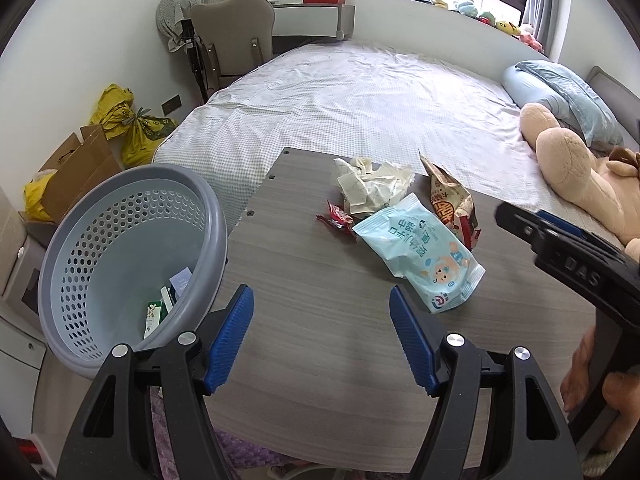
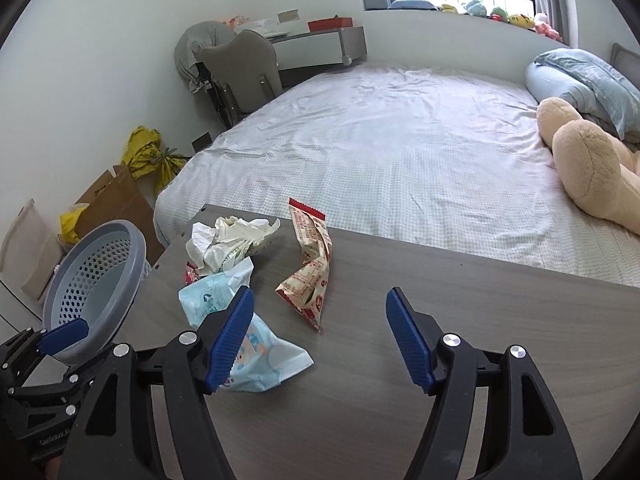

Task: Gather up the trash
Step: 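Grasp the red-white snack wrapper with the right gripper and lift it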

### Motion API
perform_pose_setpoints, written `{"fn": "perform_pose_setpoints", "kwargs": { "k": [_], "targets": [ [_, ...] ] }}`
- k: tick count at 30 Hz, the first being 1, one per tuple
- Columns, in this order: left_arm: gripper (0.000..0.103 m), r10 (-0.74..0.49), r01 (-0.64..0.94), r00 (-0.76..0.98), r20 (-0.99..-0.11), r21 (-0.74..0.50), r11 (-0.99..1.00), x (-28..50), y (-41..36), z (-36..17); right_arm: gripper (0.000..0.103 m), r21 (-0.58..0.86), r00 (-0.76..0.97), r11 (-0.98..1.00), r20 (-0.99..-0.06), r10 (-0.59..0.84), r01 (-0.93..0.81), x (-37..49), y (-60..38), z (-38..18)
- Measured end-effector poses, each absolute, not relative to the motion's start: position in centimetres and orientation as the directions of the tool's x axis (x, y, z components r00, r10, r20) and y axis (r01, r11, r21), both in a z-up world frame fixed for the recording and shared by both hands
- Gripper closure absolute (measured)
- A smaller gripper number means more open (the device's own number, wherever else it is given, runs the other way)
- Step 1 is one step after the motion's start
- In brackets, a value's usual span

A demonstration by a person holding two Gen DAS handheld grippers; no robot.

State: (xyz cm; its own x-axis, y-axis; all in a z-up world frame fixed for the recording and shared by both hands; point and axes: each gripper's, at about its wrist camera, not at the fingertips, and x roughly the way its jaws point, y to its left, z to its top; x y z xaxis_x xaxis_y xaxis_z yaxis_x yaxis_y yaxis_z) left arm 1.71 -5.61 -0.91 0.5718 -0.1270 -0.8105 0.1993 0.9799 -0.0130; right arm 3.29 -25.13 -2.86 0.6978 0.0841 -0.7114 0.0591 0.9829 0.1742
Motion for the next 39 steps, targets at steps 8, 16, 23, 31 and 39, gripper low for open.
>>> {"fn": "perform_pose_setpoints", "kwargs": {
  "k": [8, 16, 23, 31, 39],
  "targets": [
    [0.035, -0.126, 0.185, 0.561, -0.818, -0.024, 0.982, 2.3, -5.0, -1.6, 0.036, 0.139, 0.640, 0.987, -0.767, 0.054, 0.084, 7.6, -25.0, -4.8],
    [0.035, -0.132, 0.178, 0.557, -0.820, -0.038, 0.983, 2.7, -4.7, -1.8, 0.037, 0.112, 0.589, 0.989, -0.807, 0.034, 0.097, 10.0, -24.6, -6.8],
    [0.035, -0.136, 0.186, 0.556, -0.820, -0.037, 0.982, 2.7, -5.3, -1.8, 0.067, 0.118, 0.572, 0.989, -0.819, 0.048, 0.085, 10.6, -24.5, -7.4],
    [0.035, -0.152, 0.196, 0.558, -0.816, -0.048, 0.979, 3.1, -7.3, -1.5, 0.078, 0.168, 0.613, 0.981, -0.787, 0.071, 0.101, 8.6, -26.2, -6.7],
    [0.035, -0.190, 0.220, 0.526, -0.829, -0.083, 0.972, 3.7, -10.7, -1.7, 0.078, 0.216, 0.668, 0.954, -0.744, 0.022, 0.208, 3.0, -30.5, -5.3]
  ]
}}
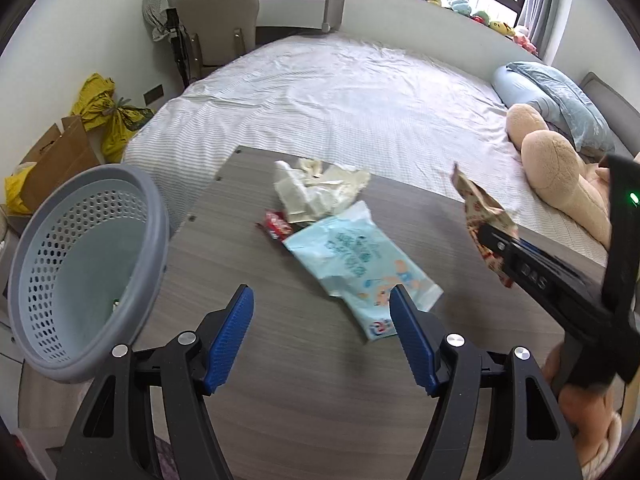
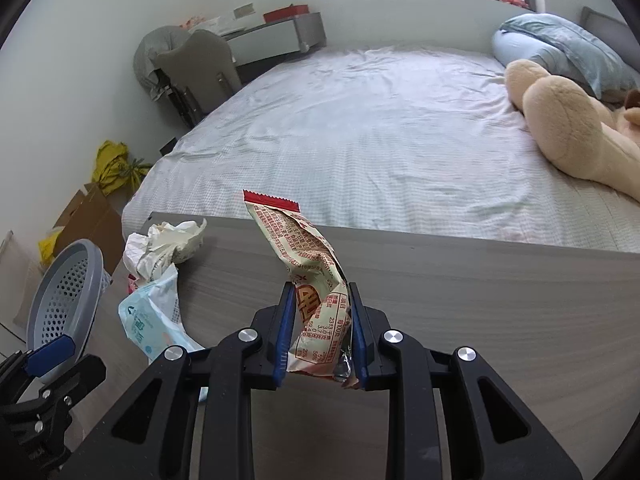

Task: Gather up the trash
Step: 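Grasp the red-white snack wrapper with the right gripper and lift it, then grasp the blue wet-wipe pack with the left gripper while the right gripper holds the wrapper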

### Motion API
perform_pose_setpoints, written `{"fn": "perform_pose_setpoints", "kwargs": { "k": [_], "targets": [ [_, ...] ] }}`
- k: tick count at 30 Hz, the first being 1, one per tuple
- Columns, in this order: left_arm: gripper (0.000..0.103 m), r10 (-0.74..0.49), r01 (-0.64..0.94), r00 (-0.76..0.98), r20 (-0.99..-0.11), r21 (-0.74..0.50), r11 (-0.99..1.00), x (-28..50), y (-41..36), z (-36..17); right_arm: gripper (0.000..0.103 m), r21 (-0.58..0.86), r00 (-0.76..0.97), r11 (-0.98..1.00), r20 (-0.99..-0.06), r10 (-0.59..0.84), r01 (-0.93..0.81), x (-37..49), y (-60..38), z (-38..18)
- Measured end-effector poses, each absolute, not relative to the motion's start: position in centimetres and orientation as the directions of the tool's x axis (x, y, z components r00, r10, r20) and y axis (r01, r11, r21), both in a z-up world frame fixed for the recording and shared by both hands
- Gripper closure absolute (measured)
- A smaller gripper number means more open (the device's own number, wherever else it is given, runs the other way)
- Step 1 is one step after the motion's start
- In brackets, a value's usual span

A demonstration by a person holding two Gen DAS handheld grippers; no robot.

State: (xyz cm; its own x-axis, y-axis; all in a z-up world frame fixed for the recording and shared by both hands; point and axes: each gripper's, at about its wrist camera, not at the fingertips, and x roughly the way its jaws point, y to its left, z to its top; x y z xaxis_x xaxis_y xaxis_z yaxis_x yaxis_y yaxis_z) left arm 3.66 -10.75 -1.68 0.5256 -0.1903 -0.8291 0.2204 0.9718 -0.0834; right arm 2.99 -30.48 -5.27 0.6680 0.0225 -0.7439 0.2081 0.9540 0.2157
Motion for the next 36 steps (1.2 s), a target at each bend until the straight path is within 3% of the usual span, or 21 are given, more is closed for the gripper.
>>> {"fn": "perform_pose_setpoints", "kwargs": {
  "k": [12, 23, 36],
  "targets": [
    [0.032, -0.206, 0.200, 0.485, -0.850, -0.121, 0.972, 5.0, -15.5, -3.3, 0.078, 0.288, 0.691, 0.904, -0.723, -0.013, 0.317, -3.9, -35.8, -5.6],
    [0.032, -0.079, 0.164, 0.488, -0.869, 0.002, 0.987, 6.0, -17.1, -5.3, 0.078, 0.342, 0.709, 0.883, -0.705, 0.015, 0.321, -6.0, -37.4, -6.0],
    [0.032, -0.066, 0.206, 0.491, -0.869, 0.042, 0.978, 3.0, -14.5, -4.7, 0.078, 0.360, 0.732, 0.892, -0.680, 0.050, 0.273, -5.9, -36.2, -4.9]
  ]
}}
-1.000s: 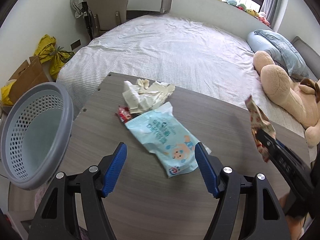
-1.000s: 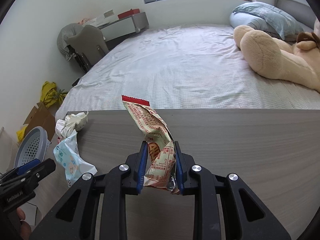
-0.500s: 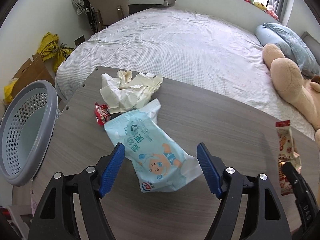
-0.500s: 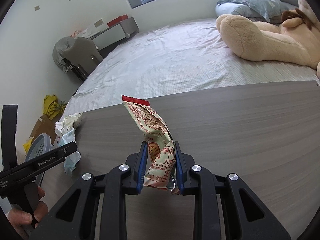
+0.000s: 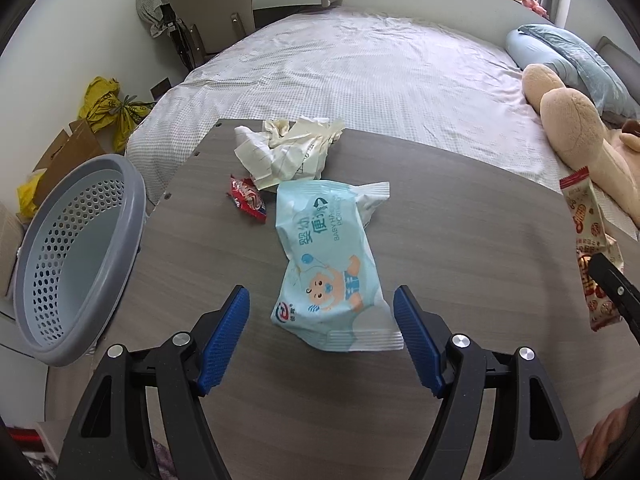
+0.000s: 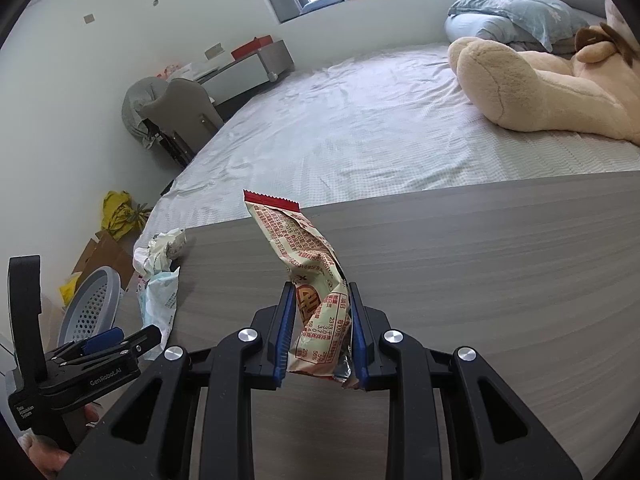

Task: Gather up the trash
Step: 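Grasp the blue wet-wipe pack with the left gripper while the right gripper holds the wrapper, then carry the wet-wipe pack and snack wrapper over the grey basket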

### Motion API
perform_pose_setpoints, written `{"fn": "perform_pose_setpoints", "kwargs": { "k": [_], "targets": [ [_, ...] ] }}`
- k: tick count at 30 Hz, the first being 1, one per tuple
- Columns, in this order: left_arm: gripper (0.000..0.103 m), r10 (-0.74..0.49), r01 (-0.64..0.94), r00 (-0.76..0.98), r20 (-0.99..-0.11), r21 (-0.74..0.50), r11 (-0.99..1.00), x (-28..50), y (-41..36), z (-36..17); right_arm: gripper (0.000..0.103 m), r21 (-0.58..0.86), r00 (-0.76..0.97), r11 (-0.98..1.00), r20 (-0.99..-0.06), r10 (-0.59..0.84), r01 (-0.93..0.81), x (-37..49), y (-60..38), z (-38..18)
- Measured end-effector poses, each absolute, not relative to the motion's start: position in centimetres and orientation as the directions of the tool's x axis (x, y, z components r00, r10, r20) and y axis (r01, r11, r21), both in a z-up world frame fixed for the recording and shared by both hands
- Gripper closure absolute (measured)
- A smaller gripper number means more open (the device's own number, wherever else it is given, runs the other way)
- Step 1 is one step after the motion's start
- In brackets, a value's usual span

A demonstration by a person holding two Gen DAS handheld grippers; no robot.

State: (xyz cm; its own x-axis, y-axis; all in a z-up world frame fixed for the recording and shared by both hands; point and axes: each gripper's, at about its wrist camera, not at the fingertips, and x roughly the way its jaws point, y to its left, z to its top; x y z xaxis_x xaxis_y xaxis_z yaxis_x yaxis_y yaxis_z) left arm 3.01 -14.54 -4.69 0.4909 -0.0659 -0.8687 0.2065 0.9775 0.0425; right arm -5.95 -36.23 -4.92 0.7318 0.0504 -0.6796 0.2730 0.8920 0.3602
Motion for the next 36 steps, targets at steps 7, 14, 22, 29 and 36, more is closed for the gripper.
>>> {"fn": "perform_pose_setpoints", "kwargs": {
  "k": [7, 14, 22, 29, 36],
  "targets": [
    [0.032, -0.098, 0.229, 0.500, -0.860, 0.022, 0.973, 3.4, -14.8, -3.8, 0.078, 0.363, 0.732, 0.893, -0.679, 0.057, 0.268, -5.9, -36.1, -4.8],
    [0.032, -0.090, 0.225, 0.475, -0.876, 0.022, 0.974, 5.3, -14.7, -4.8, 0.078, 0.360, 0.728, 0.895, -0.683, 0.060, 0.264, -5.9, -35.9, -4.8],
    [0.038, -0.113, 0.238, 0.442, -0.890, -0.005, 0.971, 6.1, -14.3, -6.1, 0.078, 0.352, 0.718, 0.899, -0.693, 0.063, 0.261, -5.6, -35.3, -4.9],
    [0.053, -0.145, 0.264, 0.453, -0.879, -0.022, 0.964, 5.5, -14.0, -5.5, 0.078, 0.340, 0.709, 0.904, -0.702, 0.062, 0.258, -5.6, -34.6, -4.8],
    [0.053, -0.169, 0.281, 0.493, -0.854, -0.027, 0.959, 4.0, -12.7, -4.0, 0.078, 0.321, 0.702, 0.913, -0.710, 0.057, 0.251, -5.6, -33.1, -4.3]
  ]
}}
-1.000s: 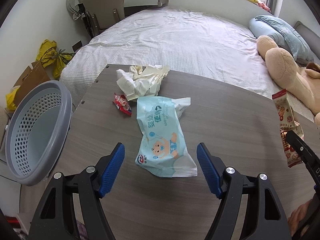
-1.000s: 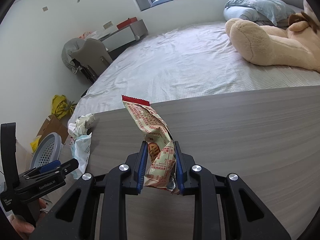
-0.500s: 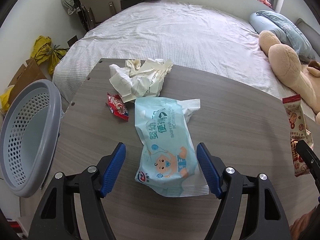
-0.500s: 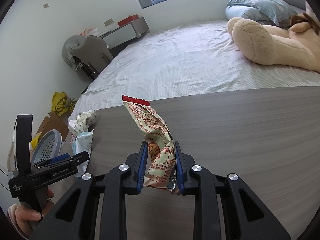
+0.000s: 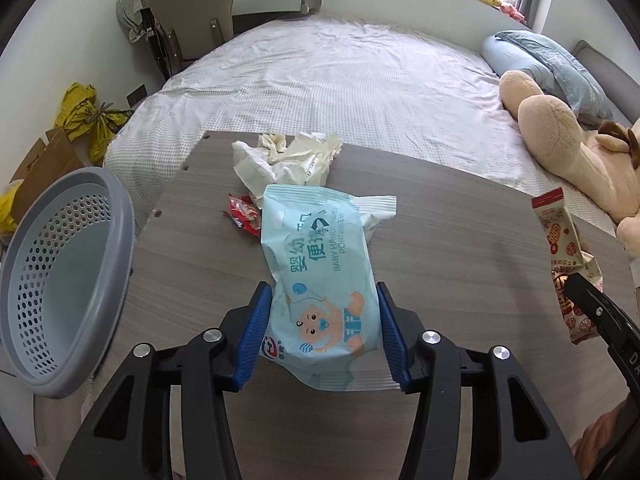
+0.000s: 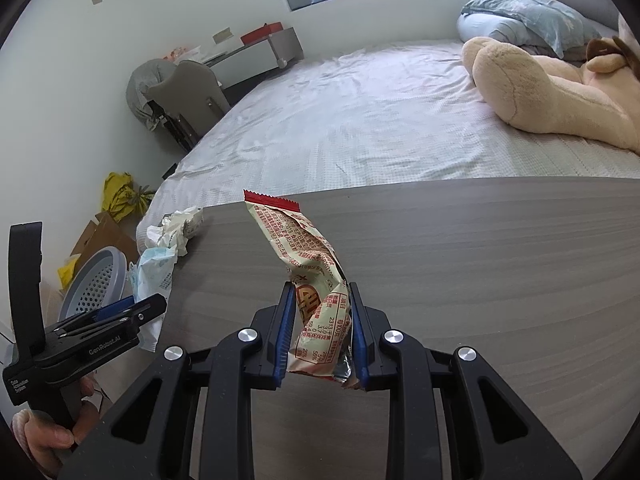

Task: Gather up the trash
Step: 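Carry the wet-wipe pack and snack wrapper over the grey basket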

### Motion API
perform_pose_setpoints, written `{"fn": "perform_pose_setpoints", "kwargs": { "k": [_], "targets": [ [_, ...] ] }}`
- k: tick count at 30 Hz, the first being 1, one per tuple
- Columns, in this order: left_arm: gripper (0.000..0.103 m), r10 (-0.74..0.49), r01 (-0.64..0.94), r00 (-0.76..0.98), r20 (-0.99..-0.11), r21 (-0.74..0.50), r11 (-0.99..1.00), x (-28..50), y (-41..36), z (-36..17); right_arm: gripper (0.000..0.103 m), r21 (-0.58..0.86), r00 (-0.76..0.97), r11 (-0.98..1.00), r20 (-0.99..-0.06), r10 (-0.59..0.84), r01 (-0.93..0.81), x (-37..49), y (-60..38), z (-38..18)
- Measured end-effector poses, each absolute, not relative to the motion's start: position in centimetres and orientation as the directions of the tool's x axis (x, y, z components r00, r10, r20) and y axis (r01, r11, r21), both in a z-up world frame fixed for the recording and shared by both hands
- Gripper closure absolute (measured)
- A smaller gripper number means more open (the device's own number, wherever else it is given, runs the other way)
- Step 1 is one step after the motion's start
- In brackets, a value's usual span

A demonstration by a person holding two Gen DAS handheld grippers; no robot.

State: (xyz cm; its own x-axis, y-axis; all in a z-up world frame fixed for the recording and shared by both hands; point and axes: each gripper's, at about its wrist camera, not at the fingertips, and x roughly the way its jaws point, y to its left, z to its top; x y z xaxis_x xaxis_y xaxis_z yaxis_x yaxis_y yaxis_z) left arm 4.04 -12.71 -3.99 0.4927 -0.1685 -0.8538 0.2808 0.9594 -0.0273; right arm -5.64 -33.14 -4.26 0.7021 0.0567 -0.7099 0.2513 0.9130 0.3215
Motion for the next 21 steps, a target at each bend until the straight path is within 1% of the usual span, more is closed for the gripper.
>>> {"fn": "perform_pose_setpoints", "kwargs": {
  "k": [12, 17, 21],
  "targets": [
    [0.053, -0.150, 0.226, 0.613, -0.776, -0.010, 0.974, 2.4, -6.2, 0.0, 0.078, 0.262, 0.705, 0.951, -0.706, 0.072, 0.166, -4.0, -26.8, -2.3],
    [0.053, -0.117, 0.180, 0.646, -0.754, 0.001, 0.984, 1.9, -2.6, 0.8, 0.078, 0.254, 0.711, 0.961, -0.696, 0.103, 0.109, -2.6, -23.1, -1.5],
    [0.053, -0.100, 0.136, 0.656, -0.748, -0.012, 0.991, 1.7, 0.7, 0.8, 0.078, 0.245, 0.706, 0.968, -0.694, 0.138, 0.052, -1.5, -20.1, -1.0]
  ]
}}
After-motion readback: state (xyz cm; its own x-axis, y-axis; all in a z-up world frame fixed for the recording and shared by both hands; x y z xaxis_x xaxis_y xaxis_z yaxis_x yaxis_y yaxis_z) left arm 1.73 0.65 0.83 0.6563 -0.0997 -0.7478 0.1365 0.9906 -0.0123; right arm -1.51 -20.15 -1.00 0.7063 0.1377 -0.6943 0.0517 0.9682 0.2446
